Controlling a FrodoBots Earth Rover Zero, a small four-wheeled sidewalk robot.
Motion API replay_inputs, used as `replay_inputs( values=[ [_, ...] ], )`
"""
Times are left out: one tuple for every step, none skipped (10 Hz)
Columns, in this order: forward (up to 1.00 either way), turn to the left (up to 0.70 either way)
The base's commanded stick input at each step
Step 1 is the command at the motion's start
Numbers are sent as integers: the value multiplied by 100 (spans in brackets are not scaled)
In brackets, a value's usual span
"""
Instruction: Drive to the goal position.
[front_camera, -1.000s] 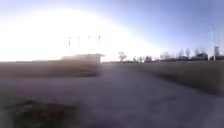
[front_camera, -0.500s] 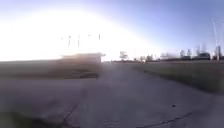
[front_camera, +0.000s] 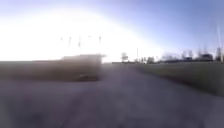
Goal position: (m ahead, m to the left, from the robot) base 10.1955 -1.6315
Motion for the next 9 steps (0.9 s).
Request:
replay_inputs(
  values=[
    [100,0],
    [100,0],
    [100,0],
    [100,0],
    [100,0],
    [85,0],
    [85,0],
    [85,0],
    [85,0]
  ],
)
